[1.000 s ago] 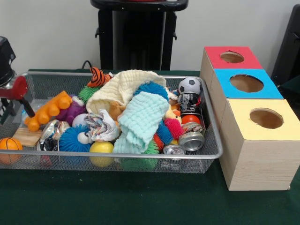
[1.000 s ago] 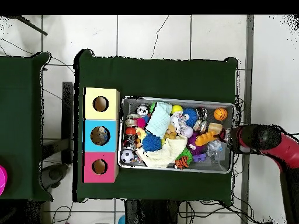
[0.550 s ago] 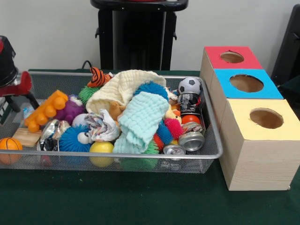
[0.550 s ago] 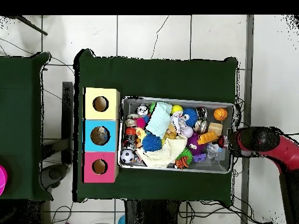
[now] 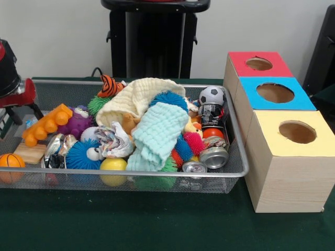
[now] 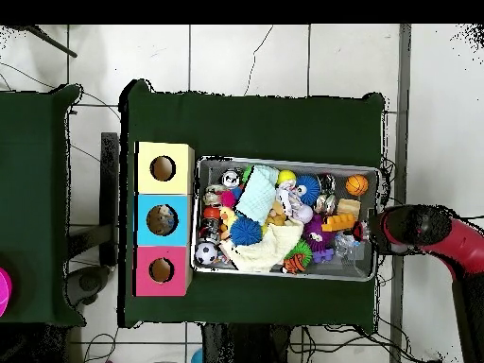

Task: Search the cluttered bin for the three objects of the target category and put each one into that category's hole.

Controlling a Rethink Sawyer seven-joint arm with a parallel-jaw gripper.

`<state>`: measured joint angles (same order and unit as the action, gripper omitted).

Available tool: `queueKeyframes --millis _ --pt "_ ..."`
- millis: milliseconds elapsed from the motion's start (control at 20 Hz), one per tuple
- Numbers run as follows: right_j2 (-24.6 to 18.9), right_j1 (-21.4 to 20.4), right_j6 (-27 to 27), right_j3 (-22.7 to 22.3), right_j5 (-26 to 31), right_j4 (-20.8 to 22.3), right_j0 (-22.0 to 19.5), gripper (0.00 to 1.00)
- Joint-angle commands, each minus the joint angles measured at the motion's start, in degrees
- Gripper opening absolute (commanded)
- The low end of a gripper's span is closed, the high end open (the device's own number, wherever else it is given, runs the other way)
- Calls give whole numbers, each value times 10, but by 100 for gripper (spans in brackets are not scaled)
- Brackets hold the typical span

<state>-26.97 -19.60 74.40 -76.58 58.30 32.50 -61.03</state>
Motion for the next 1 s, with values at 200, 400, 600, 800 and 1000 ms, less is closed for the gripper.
queueKeyframes --millis 200,400,600,800,1000 --pt "-17 -3 -132 -40 -17 43 4 100" --pt "-15 13 -111 -45 -46 48 6 100" --pt "-12 23 -94 -49 -67 52 8 100" --pt "-12 41 -84 -35 -73 52 18 100" --pt "-8 54 -78 -23 -75 53 23 100"
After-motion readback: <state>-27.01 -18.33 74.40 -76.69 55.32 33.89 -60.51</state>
